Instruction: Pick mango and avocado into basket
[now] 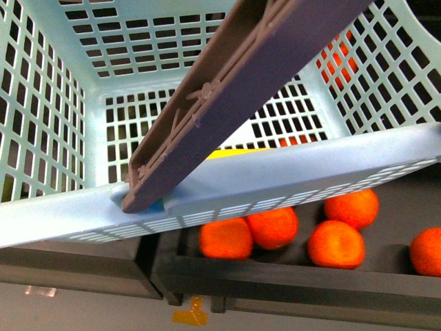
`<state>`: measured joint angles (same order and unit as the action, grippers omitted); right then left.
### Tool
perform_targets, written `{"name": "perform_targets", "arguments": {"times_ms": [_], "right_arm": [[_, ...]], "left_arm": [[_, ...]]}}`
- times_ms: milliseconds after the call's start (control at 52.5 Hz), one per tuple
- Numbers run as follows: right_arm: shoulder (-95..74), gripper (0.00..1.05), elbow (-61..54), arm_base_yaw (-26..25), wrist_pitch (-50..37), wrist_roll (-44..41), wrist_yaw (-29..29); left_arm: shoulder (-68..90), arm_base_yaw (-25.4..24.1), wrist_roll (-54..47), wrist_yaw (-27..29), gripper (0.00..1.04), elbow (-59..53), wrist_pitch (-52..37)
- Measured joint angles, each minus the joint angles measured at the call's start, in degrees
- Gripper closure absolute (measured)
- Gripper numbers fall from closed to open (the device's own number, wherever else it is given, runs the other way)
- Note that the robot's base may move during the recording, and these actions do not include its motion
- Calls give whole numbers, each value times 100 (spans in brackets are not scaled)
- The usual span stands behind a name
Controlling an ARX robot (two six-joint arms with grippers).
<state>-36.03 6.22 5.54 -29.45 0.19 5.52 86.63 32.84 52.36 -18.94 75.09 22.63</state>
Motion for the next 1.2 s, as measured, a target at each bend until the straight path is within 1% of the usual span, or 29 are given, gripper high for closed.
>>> {"name": "perform_targets", "arguments": {"times_ms": [210,1200], "right_arm": [[2,9,-2,0,0,0,7],[0,9,-2,0,0,0,-11]], "left_arm": [[0,2,-7,66,100,0,0],[0,0,0,28,100,7,0]]}}
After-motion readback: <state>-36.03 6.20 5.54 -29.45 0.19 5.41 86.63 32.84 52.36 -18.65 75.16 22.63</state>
